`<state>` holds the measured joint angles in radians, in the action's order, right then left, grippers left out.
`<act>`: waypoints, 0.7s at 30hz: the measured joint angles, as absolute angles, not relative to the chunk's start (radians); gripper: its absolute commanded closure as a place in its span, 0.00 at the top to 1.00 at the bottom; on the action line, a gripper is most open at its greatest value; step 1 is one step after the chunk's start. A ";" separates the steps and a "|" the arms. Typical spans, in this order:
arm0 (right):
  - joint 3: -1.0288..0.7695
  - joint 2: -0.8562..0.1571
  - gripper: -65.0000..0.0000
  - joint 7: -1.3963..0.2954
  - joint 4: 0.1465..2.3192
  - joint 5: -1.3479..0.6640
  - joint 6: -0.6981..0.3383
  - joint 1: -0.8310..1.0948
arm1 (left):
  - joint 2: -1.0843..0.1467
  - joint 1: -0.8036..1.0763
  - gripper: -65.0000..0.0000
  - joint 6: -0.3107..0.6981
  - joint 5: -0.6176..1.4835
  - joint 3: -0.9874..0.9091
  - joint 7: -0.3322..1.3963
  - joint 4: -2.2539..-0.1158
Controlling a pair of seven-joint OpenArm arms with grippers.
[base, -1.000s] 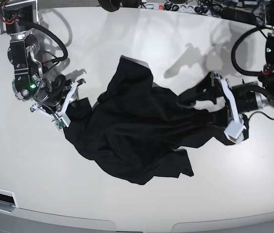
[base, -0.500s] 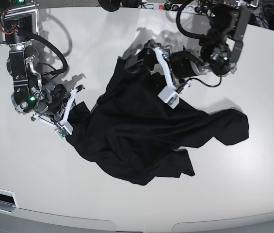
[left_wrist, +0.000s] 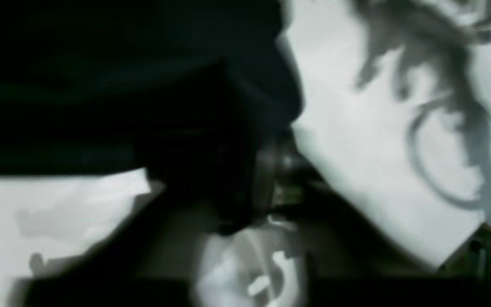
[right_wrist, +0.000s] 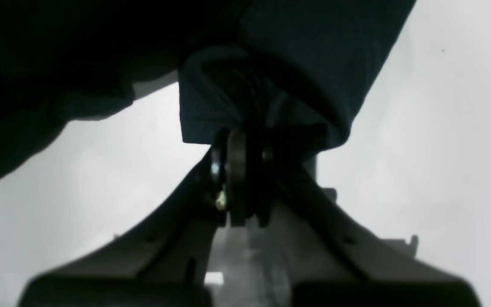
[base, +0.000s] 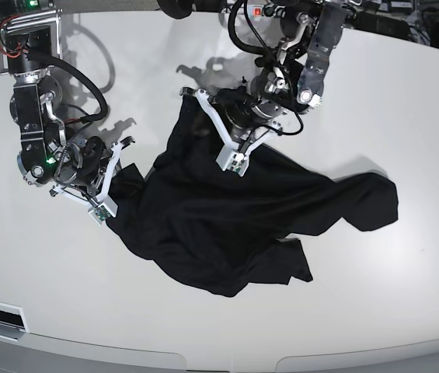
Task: Layout the t-shirt on the table in an organized manner, then fold the t-shirt properly
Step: 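Regrasp the shirt with the left gripper near the right gripper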
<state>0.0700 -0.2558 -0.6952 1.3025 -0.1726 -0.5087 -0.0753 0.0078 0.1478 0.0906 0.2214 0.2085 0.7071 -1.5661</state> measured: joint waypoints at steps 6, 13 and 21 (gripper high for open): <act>0.070 -0.268 0.00 -0.673 1.305 -0.175 -0.538 -0.106 | -0.004 0.113 0.00 0.137 0.201 0.208 0.830 -1.620; 0.070 -0.382 0.00 -0.727 1.517 -0.171 -0.439 -0.119 | -0.127 0.097 0.00 0.226 0.152 0.210 0.918 -1.915; 0.072 -0.505 0.00 -0.772 1.765 -0.191 -0.395 -0.122 | -0.377 0.100 0.00 0.181 -0.007 0.207 0.883 -2.046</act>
<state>0.0719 -0.5049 -0.7719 1.7649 -0.1913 -0.3954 -0.1223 -0.3775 0.0998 0.1806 -0.0067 0.2073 0.8825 -2.0464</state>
